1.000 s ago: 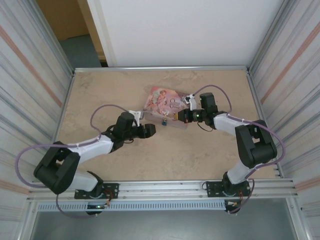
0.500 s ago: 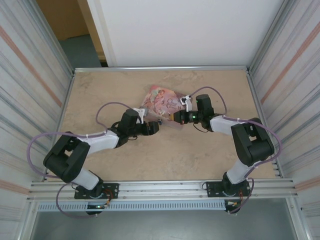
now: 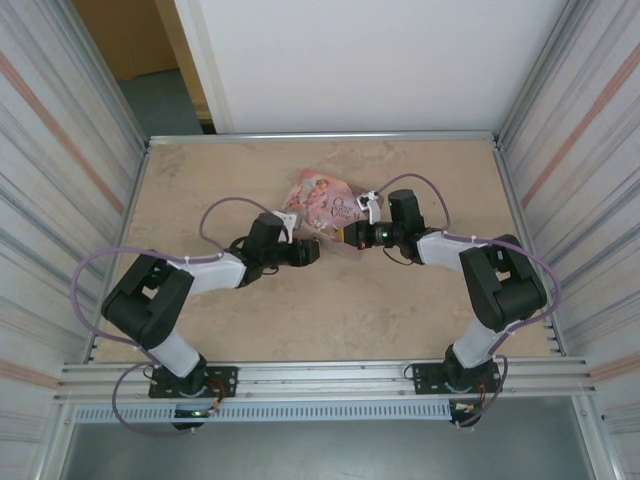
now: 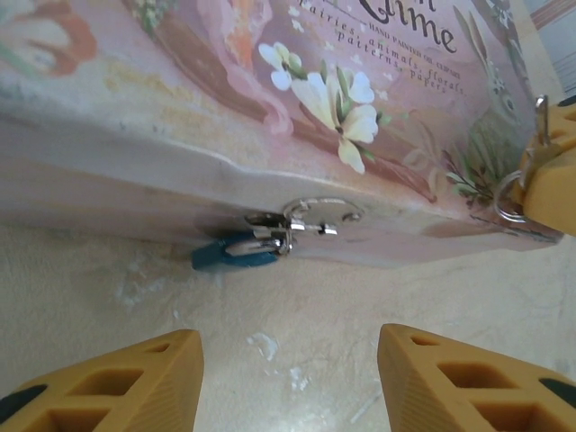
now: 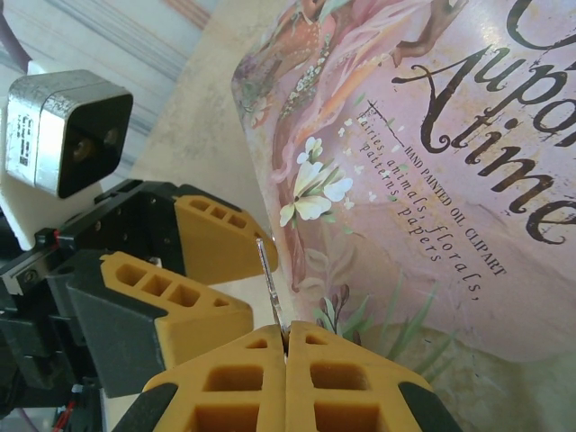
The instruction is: Unlock the padlock with the key
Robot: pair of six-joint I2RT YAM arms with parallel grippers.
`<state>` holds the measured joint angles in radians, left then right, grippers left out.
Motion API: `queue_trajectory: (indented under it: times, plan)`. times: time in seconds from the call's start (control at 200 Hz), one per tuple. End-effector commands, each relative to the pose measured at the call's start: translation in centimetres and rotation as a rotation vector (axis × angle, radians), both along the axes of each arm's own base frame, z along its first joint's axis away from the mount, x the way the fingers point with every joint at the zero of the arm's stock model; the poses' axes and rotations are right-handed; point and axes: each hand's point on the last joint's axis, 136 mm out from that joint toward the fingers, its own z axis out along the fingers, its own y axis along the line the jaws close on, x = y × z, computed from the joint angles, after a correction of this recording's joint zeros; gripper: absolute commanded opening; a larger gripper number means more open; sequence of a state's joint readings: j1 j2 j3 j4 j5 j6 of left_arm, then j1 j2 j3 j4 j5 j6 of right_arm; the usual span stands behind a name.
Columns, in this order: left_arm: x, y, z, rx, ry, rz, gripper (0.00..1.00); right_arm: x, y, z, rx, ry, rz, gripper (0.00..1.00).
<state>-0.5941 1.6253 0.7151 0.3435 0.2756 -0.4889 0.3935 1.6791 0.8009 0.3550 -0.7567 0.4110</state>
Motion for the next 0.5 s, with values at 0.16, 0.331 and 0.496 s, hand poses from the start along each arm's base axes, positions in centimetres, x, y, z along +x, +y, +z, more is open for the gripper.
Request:
queue_trajectory:
  times: [0.16,0.331,0.496]
  plan:
    - [2.6,-0.4,0.1,0.018,-0.117,-0.035,0.53,-1.4,-0.3,-2.9,-0.073,0.124,-0.018,0.00]
    - [2.9,-1.4,-0.3,-0.037,-0.098,-0.055,0.51,-1.4,-0.3,-2.9,-0.077,0.123,-0.018,0.00]
    - [3.3,-1.7,-1.2,-0.057,-0.081,-0.036,0.51,-1.3,-0.2,-2.8,-0.079,0.119,-0.017,0.00]
